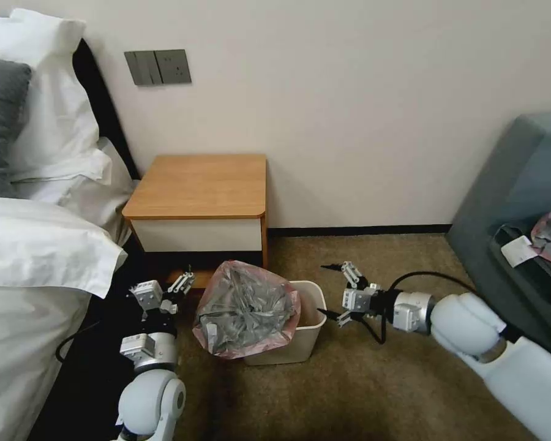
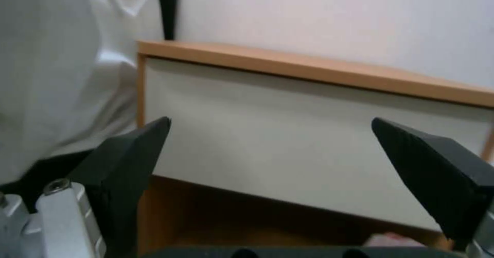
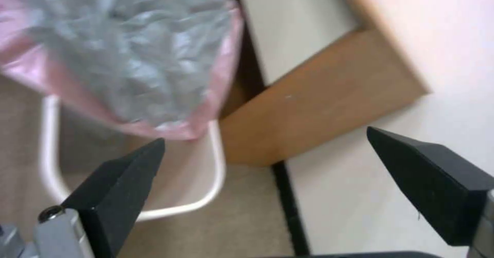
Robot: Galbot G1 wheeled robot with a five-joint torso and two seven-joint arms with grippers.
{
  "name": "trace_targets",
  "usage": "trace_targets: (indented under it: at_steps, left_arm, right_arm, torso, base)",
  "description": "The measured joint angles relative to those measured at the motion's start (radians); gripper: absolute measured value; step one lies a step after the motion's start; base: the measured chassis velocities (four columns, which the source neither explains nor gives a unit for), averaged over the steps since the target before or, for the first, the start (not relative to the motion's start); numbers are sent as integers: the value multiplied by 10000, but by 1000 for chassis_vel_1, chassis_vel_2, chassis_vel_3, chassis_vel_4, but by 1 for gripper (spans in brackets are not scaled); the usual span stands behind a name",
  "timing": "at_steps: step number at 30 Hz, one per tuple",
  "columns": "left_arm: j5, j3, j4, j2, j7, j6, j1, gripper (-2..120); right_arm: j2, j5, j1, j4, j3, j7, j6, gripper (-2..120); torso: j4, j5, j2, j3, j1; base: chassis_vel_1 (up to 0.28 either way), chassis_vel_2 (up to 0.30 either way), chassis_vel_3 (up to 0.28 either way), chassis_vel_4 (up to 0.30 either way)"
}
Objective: Pick up the garbage bag from the table and place it over the trash can.
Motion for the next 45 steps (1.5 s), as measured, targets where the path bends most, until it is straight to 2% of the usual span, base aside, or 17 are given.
trace_targets:
  at_steps: [2, 3, 4, 7, 8, 9, 10, 12, 16, 18, 19, 20, 22, 26, 33, 38, 45]
  left_arm:
    - [-404, 86, -283, 213, 304, 370, 143, 99]
    - [-1146, 208, -690, 444, 612, 962, 285, 99]
    - [-1146, 208, -690, 444, 612, 962, 285, 99]
    - [-2312, 460, -1316, 820, 1063, 2067, 536, 99]
    - [-3146, 535, -1761, 1070, 1445, 2928, 741, 100]
    - [-3146, 535, -1761, 1070, 1445, 2928, 741, 100]
    - [-4074, 613, -2183, 1279, 1758, 3787, 918, 100]
    - [-4859, 843, -2091, 1347, 1924, 4258, 999, 100]
    - [-4856, 1070, -1731, 1172, 2113, 3987, 1184, 100]
    - [-4856, 1107, -1712, 1119, 2010, 3938, 1203, 100]
    - [-4631, 1215, -1651, 976, 1395, 3965, 1146, 99]
    - [-4503, 1244, -1589, 894, 1058, 4044, 1065, 99]
    - [-4331, 1207, -1376, 796, 699, 4050, 916, 99]
    - [-4212, 1128, -1142, 684, 447, 4167, 669, 99]
    - [-4056, 1036, -921, 581, 336, 5179, 245, 93]
    - [-3982, 903, -889, 578, 502, 5844, 56, 99]
    - [-3767, 756, -670, 575, 544, 6116, -127, 100]
  right_arm:
    - [182, 27, -239, 18, 384, 286, 174, 100]
    - [349, 22, -440, 16, 630, 433, 311, 100]
    - [349, 22, -440, 16, 630, 433, 311, 100]
    - [564, -71, -709, 5, 883, 493, 554, 100]
    - [696, -163, -887, 5, 1050, 475, 725, 100]
    - [696, -163, -887, 5, 1050, 475, 725, 100]
    - [807, -214, -1033, 25, 1143, 466, 835, 100]
    - [1023, -275, -1071, -1, 1188, 480, 922, 100]
    - [1208, -331, -1056, -72, 1116, 481, 981, 100]
    - [1232, -335, -1057, -92, 1088, 481, 999, 100]
    - [1303, -367, -1057, -147, 1049, 456, 1074, 100]
    - [1364, -381, -1063, -182, 1033, 421, 1125, 100]
    - [1440, -391, -1098, -241, 1011, 394, 1199, 100]
    - [1478, -405, -1171, -294, 1015, 353, 1289, 100]
    - [1573, -417, -1318, -302, 1162, 351, 1390, 100]
    - [1608, -417, -1558, -353, 1361, 351, 1557, 100]
    - [1676, -418, -1742, -401, 1595, 347, 1696, 100]
  torso:
    - [1, 0, 0, 0, 0]
    - [0, 3, 0, 0, 0]
    - [0, 3, 0, 0, 0]
    - [-3, 2, 0, 0, 1]
    - [-1, 3, 0, 0, 0]
    - [-1, 3, 0, 0, 0]
    - [-2, 5, 0, -1, 0]
    - [-1, 2, 0, -1, 0]
    - [0, 1, 0, 0, 0]
    - [1, 2, 0, 0, 0]
    - [2, 1, 0, -1, 0]
    - [1, 0, 0, 0, 0]
    - [0, 3, 0, 0, 0]
    - [0, 3, -1, 0, 0]
    - [0, 1, 0, 0, 0]
    - [0, 2, 0, 0, 0]
    - [0, 2, 0, 0, 0]
  base:
    - [0, 0, 0, 0]
    - [0, 0, 0, 0]
    - [0, 0, 0, 0]
    - [0, 0, 0, 0]
    - [0, 0, 0, 0]
    - [0, 0, 0, 0]
    - [0, 0, 0, 0]
    - [0, 0, 0, 0]
    - [0, 0, 0, 0]
    - [0, 0, 0, 0]
    - [0, 0, 0, 0]
    - [0, 0, 0, 0]
    - [0, 0, 0, 0]
    - [0, 0, 0, 0]
    - [0, 0, 0, 0]
    - [0, 0, 0, 0]
    - [0, 0, 0, 0]
